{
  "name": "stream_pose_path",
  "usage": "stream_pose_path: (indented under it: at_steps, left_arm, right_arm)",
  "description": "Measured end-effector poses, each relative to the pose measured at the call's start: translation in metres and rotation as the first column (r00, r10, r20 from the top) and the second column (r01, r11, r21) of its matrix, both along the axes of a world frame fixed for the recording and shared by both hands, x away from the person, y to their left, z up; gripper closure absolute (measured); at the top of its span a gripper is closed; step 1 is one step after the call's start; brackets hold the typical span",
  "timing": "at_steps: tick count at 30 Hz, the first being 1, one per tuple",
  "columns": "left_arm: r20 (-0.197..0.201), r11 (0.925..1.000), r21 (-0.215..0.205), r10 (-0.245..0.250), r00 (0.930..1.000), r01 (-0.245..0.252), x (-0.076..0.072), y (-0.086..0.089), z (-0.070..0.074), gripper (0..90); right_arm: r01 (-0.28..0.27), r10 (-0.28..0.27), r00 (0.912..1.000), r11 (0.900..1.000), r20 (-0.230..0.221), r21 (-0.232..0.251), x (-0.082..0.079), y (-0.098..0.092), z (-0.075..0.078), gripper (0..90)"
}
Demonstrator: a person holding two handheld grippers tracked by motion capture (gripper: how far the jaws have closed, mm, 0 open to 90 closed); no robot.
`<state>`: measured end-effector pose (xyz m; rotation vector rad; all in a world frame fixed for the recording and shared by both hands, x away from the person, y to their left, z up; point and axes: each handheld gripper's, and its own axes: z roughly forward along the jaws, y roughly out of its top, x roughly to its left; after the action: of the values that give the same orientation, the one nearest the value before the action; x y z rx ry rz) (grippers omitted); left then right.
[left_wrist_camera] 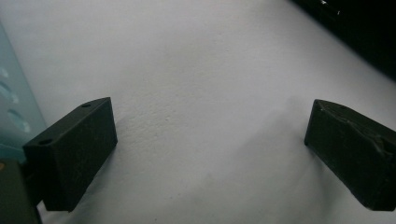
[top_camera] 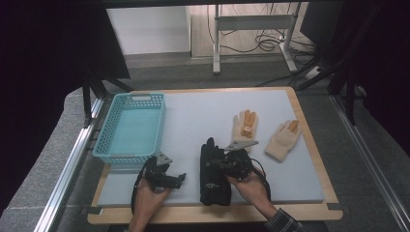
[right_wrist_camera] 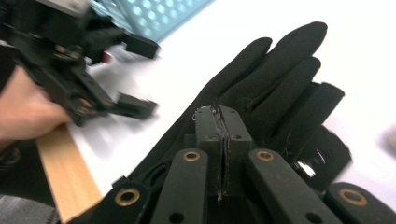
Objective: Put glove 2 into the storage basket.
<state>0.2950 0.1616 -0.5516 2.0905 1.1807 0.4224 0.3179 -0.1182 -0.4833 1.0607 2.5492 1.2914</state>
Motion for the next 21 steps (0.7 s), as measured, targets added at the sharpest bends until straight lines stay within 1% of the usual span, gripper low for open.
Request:
stream_pose_path:
  at_steps: [3,4,5,7,8,10,12,15,17,19,20,21]
  left_arm:
    - [0.0,1.0,-0.001,0.0,1.0,0.0,0.0,0.0,0.0,2.7]
    - [0.001,1.0,-0.001,0.001,1.0,-0.001,0.0,0.0,0.0,2.7]
    - [0.001,1.0,-0.001,0.001,1.0,-0.001,0.0,0.0,0.0,2.7]
    - [0.0,1.0,-0.001,0.001,1.0,-0.001,0.0,0.0,0.0,2.7]
    - [0.0,1.0,-0.001,0.001,1.0,-0.001,0.0,0.0,0.0,2.7]
    - [0.0,1.0,-0.001,0.001,1.0,-0.001,0.0,0.0,0.0,2.7]
    - [-0.001,1.0,0.003,-0.003,1.0,0.003,0.0,0.0,0.0,2.7]
    - [-0.002,1.0,0.003,-0.003,1.0,0.003,0.0,0.0,0.0,2.7]
    - [-0.002,1.0,0.002,-0.002,1.0,0.002,0.0,0.0,0.0,2.7]
    - [-0.002,1.0,0.001,-0.002,1.0,0.002,0.0,0.0,0.0,2.9]
    - [-0.002,1.0,0.002,-0.001,1.0,0.001,0.0,0.0,0.0,3.0]
    - [-0.001,1.0,0.002,-0.001,1.0,0.001,0.0,0.0,0.001,3.2]
  right_arm:
    - [0.018,-0.018,0.9998,1.0,-0.001,-0.018,0.002,-0.006,-0.012,84.9]
    - [0.016,-0.016,0.9999,1.0,-0.006,-0.021,0.003,-0.008,-0.015,82.7]
    - [0.015,-0.016,0.9998,1.0,-0.013,-0.02,0.004,-0.009,-0.018,78.0]
    - [0.019,-0.019,0.9998,1.0,-0.002,-0.023,0.006,-0.014,-0.02,68.4]
    - [0.02,-0.02,0.9998,1.0,0.001,-0.014,0.006,-0.017,-0.019,63.8]
    - [0.022,-0.022,0.9997,1.0,0.012,-0.004,0.009,-0.026,-0.017,56.6]
    - [0.024,-0.024,0.9994,1.0,0.025,-0.02,0.011,-0.036,-0.015,51.6]
    - [0.025,-0.024,0.9992,0.999,0.033,-0.038,0.012,-0.052,-0.016,47.9]
    - [0.024,-0.023,0.9995,0.999,0.022,-0.049,0.011,-0.061,-0.019,48.3]
    - [0.005,-0.004,0.9999,0.999,0.013,-0.042,0.008,-0.067,-0.022,48.3]
    - [-0.007,0.008,0.9999,0.999,0.014,-0.045,0.006,-0.069,-0.025,48.3]
    - [-0.019,0.02,0.9997,0.998,0.014,-0.058,0.004,-0.069,-0.027,48.6]
